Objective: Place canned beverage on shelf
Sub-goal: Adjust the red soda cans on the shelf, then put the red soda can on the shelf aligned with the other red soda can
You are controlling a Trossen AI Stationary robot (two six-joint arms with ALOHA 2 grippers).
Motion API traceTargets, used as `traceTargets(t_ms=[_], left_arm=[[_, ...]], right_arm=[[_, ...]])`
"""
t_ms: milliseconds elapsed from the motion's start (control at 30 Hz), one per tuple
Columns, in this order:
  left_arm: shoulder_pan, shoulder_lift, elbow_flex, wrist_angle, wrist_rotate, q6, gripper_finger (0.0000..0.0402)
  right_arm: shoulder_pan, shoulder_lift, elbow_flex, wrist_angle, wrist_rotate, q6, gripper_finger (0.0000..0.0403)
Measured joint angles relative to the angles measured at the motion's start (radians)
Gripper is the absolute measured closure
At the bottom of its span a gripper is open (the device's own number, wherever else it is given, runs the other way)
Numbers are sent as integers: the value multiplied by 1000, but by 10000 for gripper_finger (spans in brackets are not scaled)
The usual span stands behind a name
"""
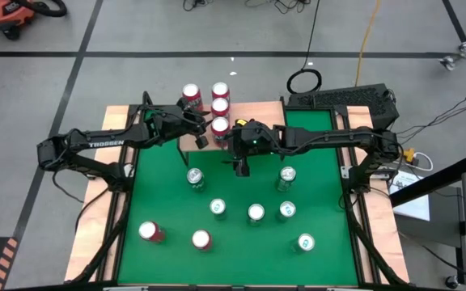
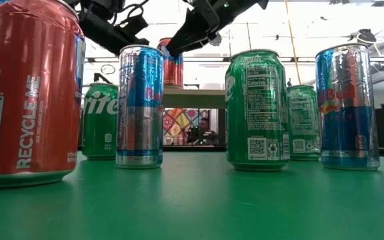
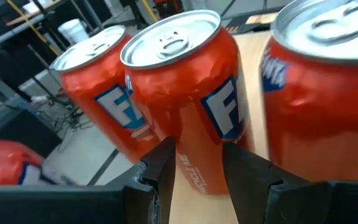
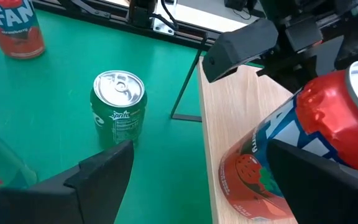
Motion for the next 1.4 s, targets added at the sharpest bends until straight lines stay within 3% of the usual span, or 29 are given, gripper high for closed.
traceTargets(t_ms=[467,933,1167,1400], left_arm=[[-6,5,0,-2,-5,-4,270],[-127,-103,0,-43,-173,-27,270],[-192,-155,0,-105,-204,-101,270],[-296,-160,0,-108,-204,-159,270]], right_arm=[[-2,0,0,31,4,-19,44],[-31,0,2,23,6,-14,44],[27,-18,2,-10,11,14,44],[141,-85,2,-134,162,80,44]])
